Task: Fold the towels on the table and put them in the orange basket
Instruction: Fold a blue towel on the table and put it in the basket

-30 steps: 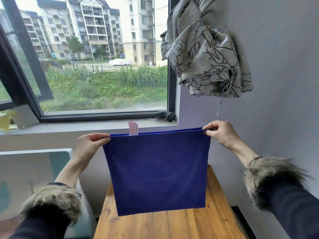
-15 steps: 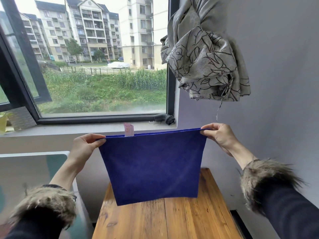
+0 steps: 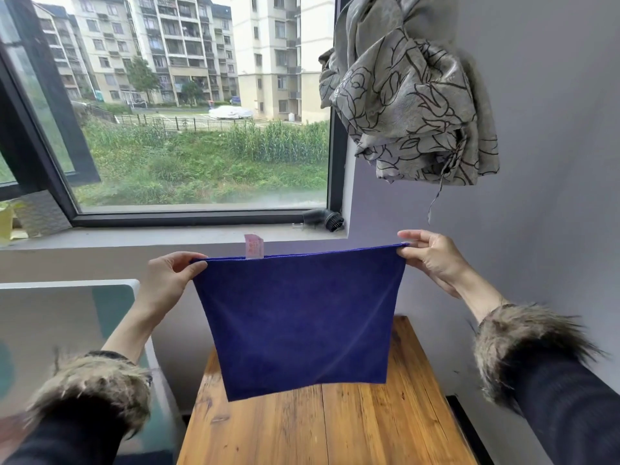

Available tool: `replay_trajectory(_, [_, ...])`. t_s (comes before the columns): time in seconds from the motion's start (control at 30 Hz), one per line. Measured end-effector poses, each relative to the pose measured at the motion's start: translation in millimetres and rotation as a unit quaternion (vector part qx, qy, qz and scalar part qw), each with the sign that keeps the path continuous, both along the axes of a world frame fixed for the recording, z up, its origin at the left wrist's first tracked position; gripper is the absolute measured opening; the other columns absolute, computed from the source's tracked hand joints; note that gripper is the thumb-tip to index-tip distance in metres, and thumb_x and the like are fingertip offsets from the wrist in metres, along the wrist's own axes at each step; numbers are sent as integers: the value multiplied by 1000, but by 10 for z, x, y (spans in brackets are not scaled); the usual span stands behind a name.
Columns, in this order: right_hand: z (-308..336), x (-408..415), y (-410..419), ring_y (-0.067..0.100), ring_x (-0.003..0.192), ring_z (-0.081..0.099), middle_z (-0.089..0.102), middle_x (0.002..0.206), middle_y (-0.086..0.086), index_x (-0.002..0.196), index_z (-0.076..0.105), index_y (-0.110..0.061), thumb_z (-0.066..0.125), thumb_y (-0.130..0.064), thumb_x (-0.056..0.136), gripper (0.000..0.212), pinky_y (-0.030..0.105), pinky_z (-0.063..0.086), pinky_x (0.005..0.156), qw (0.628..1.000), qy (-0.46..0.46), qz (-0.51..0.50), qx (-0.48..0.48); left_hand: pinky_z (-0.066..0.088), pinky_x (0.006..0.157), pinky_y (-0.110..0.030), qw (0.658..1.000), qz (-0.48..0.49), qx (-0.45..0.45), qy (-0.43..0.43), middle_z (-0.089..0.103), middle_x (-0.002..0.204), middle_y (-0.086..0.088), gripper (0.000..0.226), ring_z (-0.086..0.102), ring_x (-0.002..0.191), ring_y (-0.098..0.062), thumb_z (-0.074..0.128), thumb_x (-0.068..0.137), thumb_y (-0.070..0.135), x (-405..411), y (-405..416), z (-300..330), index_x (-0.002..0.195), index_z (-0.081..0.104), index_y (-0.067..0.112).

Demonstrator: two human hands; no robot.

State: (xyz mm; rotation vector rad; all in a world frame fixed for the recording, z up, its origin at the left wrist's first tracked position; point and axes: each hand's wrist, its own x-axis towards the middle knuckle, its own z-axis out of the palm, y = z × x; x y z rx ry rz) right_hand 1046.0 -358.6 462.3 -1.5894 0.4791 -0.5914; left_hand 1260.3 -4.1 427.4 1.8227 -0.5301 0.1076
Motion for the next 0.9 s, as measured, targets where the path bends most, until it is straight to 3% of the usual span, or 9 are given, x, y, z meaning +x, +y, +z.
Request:
replay_trajectory(0.07, [-61,4,-26,19,85,60,62,97,14,110,62,0,58,9,84,28,15,53,73,995,69,4,-71,48,69,-8,999,0,37,-14,69,84,-3,9,62,77,-16,64,85,5,-19,6,-51,92,70,9])
replay_trajectory(0.17, [-149,33,-44,18,75,61,66,90,15,101,67,4,58,10,83,21,9,51,64,976,152,12,-159,46,64,-2,999,-7,50,-8,69,83,-5,8,62,73,-13,65,85,4,-47,5,-134,89,70,8])
replay_trajectory(0.27, [-229,84,-60,21,72,58,64,82,16,90,68,3,57,10,82,14,25,52,74,955,218,18,-199,46,63,-2,998,-20,51,14,69,81,-6,6,61,72,-11,65,85,4,-44,6,-211,87,69,8])
replay_trajectory(0.33, [-267,102,-58,22,75,57,63,80,14,83,66,-2,57,7,82,13,34,50,80,947,247,25,-202,49,68,-10,998,-30,43,45,68,82,-5,6,61,74,-14,63,87,8,-18,13,-277,85,68,10])
replay_trajectory(0.43, [-338,136,-48,19,77,58,64,83,12,87,66,-1,56,6,85,12,26,50,76,956,233,32,-178,50,77,-28,986,-58,-47,146,68,84,-7,11,61,78,-18,56,92,12,17,-12,-370,86,65,10])
replay_trajectory(0.5, [-385,193,-43,19,80,57,64,87,12,89,66,-2,55,4,87,12,25,48,76,958,215,20,-189,49,76,-30,975,-66,-96,190,69,79,-3,13,62,75,-15,53,94,13,56,-65,-407,86,62,9])
replay_trajectory(0.63, [-451,345,-82,20,85,60,64,91,11,91,64,-6,54,2,89,13,25,47,79,974,170,0,-148,48,79,-32,985,-35,-48,161,65,80,-3,11,58,77,-15,57,93,16,209,-134,-504,83,61,15])
replay_trajectory(0.83, [-744,587,-208,11,69,53,62,77,1,89,67,-8,60,-1,84,11,22,46,70,980,142,-68,-120,42,62,-13,991,20,4,132,66,78,7,12,56,66,1,66,86,17,390,-250,-754,77,66,24])
replay_trajectory(0.9, [-910,702,-237,12,70,55,63,76,0,89,68,-6,60,-1,83,11,28,48,76,979,143,-101,-107,41,59,-9,990,42,9,138,64,77,9,7,56,63,5,66,86,17,455,-366,-856,80,66,19])
